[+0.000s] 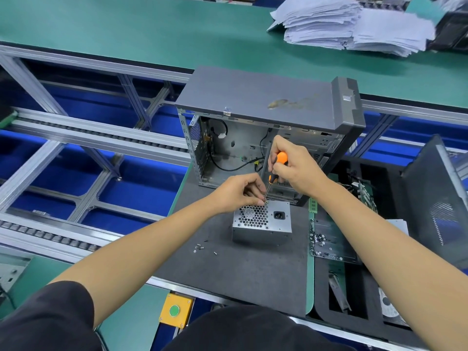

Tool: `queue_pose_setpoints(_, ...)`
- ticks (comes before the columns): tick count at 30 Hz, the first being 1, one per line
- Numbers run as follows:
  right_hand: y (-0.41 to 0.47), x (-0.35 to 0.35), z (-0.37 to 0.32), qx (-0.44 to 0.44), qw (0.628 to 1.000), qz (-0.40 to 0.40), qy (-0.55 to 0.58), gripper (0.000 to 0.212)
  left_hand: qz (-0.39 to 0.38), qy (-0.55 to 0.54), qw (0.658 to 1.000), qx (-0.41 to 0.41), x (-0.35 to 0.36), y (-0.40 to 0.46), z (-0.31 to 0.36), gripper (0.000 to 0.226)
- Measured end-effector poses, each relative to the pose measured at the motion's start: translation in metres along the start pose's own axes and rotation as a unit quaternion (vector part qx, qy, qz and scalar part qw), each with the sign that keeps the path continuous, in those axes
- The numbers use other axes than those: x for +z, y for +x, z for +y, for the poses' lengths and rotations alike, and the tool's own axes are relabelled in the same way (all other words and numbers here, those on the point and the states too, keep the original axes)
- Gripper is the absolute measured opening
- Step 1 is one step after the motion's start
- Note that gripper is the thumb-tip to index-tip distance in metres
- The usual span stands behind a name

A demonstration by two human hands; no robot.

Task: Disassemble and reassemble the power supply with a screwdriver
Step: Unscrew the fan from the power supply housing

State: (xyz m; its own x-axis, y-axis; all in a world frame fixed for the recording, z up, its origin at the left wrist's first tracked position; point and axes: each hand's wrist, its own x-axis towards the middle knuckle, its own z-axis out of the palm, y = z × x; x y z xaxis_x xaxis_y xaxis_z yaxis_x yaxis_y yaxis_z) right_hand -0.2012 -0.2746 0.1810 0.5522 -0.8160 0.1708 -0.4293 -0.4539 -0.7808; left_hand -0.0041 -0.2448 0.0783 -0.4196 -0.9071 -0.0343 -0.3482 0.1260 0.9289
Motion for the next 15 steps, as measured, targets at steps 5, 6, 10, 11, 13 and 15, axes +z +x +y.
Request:
queue_pose_setpoints(5,-0.0004,-0.0006,0.0004,0.0,1.0,0.002,0.011,0.012,-0.006,-0.008,1.0,0.0,0.0003,0.0003,-0.0017,0.032)
queue_pose_setpoints(6,-0.0005,-0.001,0.0005,0.0,1.0,0.003,0.01,0.012,-0.006,-0.011,1.0,0.001,0.0004,0.0003,-0.002,0.032)
queue_pose_setpoints(10,-0.0004,-0.0037,0.0021,-0.002,1.0,0.009,0.007,0.013,-0.018,-0.036,0.999,-0.005,-0.0001,0.0005,-0.0014,0.037)
queue_pose_setpoints(11,-0.0007,-0.0045,0.0028,-0.001,1.0,0.01,0.009,0.013,-0.023,-0.038,0.999,-0.008,-0.0005,0.0005,-0.0007,0.039)
queue_pose_setpoints(13,-0.0024,-0.0064,0.0048,-0.001,1.0,0.012,0.011,0.013,-0.027,-0.017,0.999,-0.005,-0.0011,0.0013,-0.0017,0.035)
queue_pose_setpoints(15,-0.0051,-0.0094,0.0075,0.002,1.0,0.013,0.011,0.012,-0.011,0.022,1.0,0.002,0.0012,0.0041,-0.0034,0.02)
